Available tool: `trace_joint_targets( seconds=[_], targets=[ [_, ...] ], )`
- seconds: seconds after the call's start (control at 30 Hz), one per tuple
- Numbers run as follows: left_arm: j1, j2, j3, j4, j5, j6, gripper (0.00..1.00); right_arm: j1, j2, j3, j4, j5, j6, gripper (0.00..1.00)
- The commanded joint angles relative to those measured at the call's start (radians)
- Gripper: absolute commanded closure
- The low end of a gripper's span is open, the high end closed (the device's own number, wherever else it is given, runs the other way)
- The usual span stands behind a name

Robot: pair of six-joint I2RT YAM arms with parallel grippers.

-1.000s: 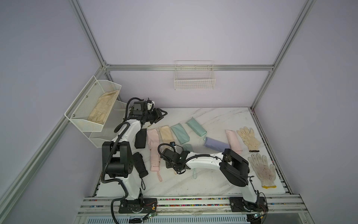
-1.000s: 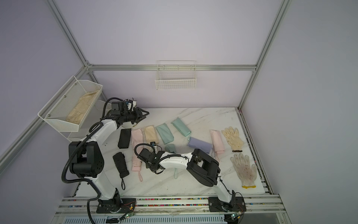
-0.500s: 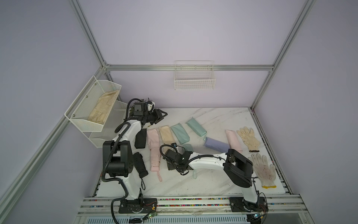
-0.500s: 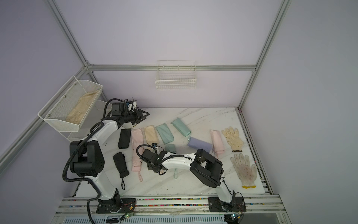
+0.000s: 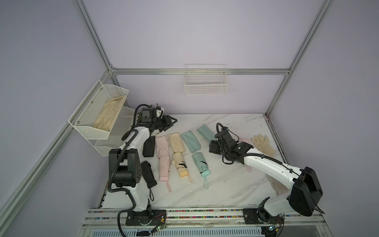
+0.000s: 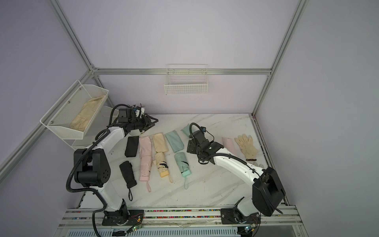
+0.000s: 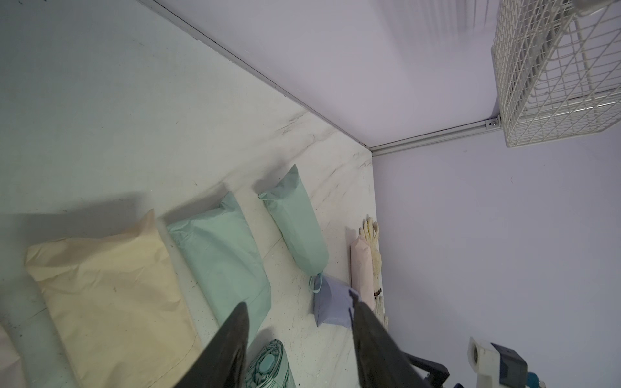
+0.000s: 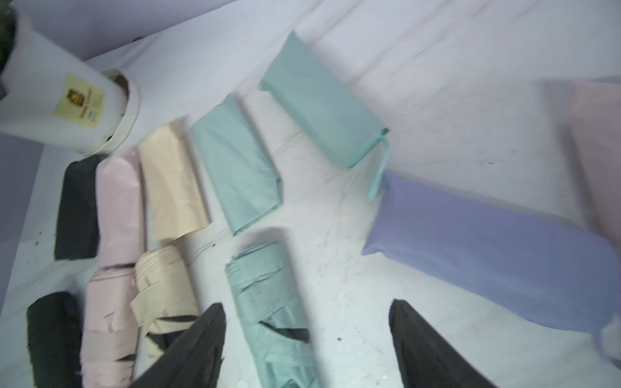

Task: Take umbrellas out of sleeves
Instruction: Adjust the umbrella at the center of the board.

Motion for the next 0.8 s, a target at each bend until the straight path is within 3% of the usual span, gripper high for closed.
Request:
trace_joint_targets(
  seconds=[0.0,0.2,0.3,0.5,0.77],
  targets=[
    [-0.01,0.004,-0.031,0.039,0.024,-0.013,0.5,-0.102,-0.016,-0.036,-0.037,-0.043,-0.045,0.2],
    [-0.064,0.025,-0.031,0.04,0.032,-0.007,0.5,-0.318,0.017,-0.042,-0.043,-0.176,-0.088,0.21],
    [-0.098,0.039,-0.028,0.04,0.04,-0.007,0.5,-0.378,0.052,-0.047,-0.042,-0.211,-0.097,0.21],
    [-0.157,0.059,-0.021,0.04,0.056,-0.002,0.51,-0.416,0.154,-0.035,-0.031,-0.246,-0.121,0.21],
    [-0.163,0.073,0.001,0.039,0.104,-0.024,0.51,-0.432,0.259,-0.005,0.017,-0.327,-0.184,0.22]
  ],
)
